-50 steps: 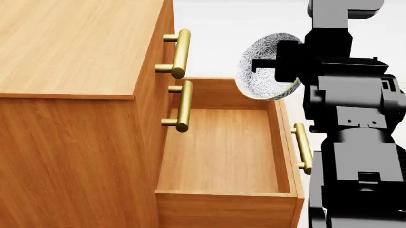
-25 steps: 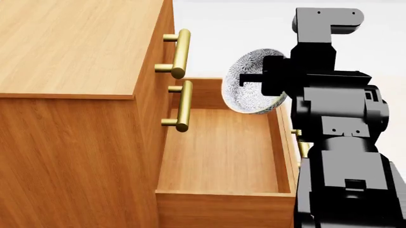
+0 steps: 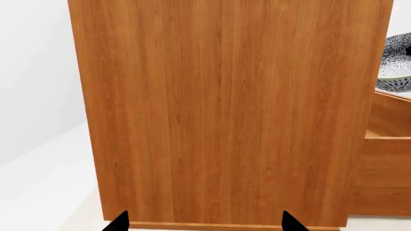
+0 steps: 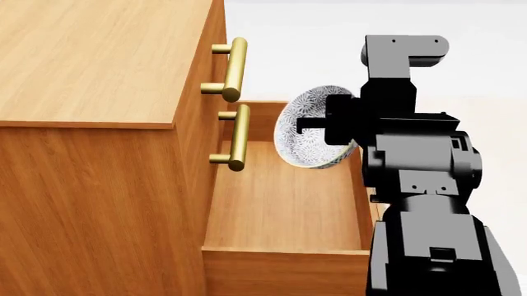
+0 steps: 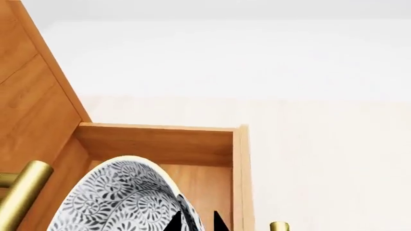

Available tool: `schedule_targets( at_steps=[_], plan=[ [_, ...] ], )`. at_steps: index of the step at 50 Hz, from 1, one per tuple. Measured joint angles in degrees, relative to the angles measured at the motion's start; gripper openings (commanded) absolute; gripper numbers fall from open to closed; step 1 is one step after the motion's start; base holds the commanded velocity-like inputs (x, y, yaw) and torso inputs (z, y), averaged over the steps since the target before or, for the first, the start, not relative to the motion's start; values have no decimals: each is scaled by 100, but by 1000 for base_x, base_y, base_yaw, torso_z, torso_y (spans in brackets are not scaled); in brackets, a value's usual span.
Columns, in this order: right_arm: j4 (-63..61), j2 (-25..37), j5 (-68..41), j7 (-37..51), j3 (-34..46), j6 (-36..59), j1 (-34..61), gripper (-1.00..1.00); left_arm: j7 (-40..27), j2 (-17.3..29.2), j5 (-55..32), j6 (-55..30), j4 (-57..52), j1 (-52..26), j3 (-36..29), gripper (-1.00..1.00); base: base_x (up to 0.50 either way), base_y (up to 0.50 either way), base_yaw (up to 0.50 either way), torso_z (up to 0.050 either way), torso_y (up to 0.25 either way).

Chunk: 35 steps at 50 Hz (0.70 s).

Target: Put the bowl in the bottom drawer of the cabinet and close it.

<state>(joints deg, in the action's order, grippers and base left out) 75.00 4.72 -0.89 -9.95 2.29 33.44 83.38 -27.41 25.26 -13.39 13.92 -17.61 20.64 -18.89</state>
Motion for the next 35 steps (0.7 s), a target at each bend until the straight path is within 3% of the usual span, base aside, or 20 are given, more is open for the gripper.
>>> schedule_targets(
  at_steps=[35],
  plan=[
    [0,-129,23,-353,-49,208,-194,-100,-30,19,-18,18,26,-30,-34,100,0,0,0,0,1]
  ],
)
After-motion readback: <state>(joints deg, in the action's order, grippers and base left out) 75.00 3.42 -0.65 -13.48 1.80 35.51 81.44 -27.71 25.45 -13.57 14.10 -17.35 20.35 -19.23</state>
